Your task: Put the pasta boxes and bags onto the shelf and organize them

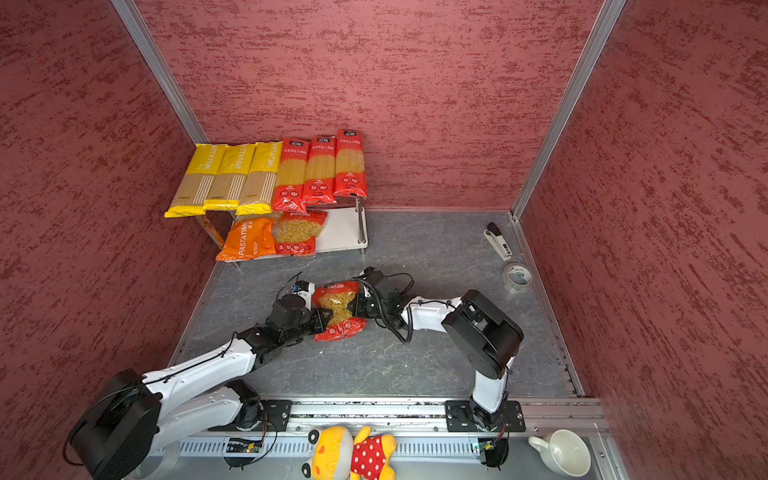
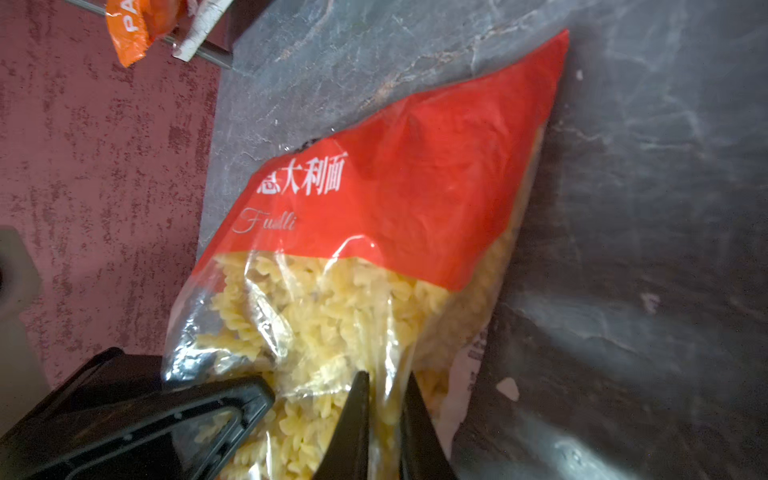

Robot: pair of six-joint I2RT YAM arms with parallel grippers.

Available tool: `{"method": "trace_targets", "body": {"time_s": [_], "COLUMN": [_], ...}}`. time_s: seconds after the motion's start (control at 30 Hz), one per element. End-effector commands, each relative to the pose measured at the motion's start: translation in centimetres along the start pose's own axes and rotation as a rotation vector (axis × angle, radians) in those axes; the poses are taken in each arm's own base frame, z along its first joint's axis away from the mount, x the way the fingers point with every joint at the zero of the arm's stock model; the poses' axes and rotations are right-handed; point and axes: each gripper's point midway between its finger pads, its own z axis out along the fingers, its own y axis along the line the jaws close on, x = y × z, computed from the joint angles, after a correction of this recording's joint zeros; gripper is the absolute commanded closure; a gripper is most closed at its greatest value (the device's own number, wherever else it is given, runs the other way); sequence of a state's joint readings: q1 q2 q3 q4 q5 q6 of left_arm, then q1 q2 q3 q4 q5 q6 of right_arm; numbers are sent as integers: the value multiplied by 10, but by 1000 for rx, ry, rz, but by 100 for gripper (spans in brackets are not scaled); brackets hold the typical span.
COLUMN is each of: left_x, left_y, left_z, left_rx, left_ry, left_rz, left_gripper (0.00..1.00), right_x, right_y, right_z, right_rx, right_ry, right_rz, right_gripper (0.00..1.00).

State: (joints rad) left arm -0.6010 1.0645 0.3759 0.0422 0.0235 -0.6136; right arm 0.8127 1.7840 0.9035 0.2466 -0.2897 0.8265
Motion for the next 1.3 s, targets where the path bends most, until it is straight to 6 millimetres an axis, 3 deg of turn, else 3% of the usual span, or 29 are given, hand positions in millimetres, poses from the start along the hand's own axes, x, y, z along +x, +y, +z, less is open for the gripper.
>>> {"method": "trace_targets", "body": {"time_s": [0.0,0.27,0.53,0.67,0.8,0.97,1.27], "left_x": [-46,-81,-140,-175,-206,-243,-268], "left_y": [-43,-64,-62,-63,-50,-40,-26], "left_z": [-16,-33,-33,-31,-21,-8,38], "left_rx": [114,121,35,13,-52,-79,-152], "left_ry": [-146,-251,-396,-505,-583,-675,-675], "left_rz": [117,257,380,437,465,457,489], "left_gripper": [92,96,100,100,100,100,100], "right_x": [-33,-71,-137,-171,-202,-228,-264], "right_y": [61,88,116,117,114,114,82], "right_z": [-20,-44,-50,-41,-33,-14,8], "right_rx": [-205,-276,-224,-178,-164,-140,-28], "right_ry": [-145,-357,-631,-710,-769,-835,-921], "right_rz": [-67,-135,-386,-479,-524,-601,-606], "right_gripper": [96,100,100,100,100,100,100]}}
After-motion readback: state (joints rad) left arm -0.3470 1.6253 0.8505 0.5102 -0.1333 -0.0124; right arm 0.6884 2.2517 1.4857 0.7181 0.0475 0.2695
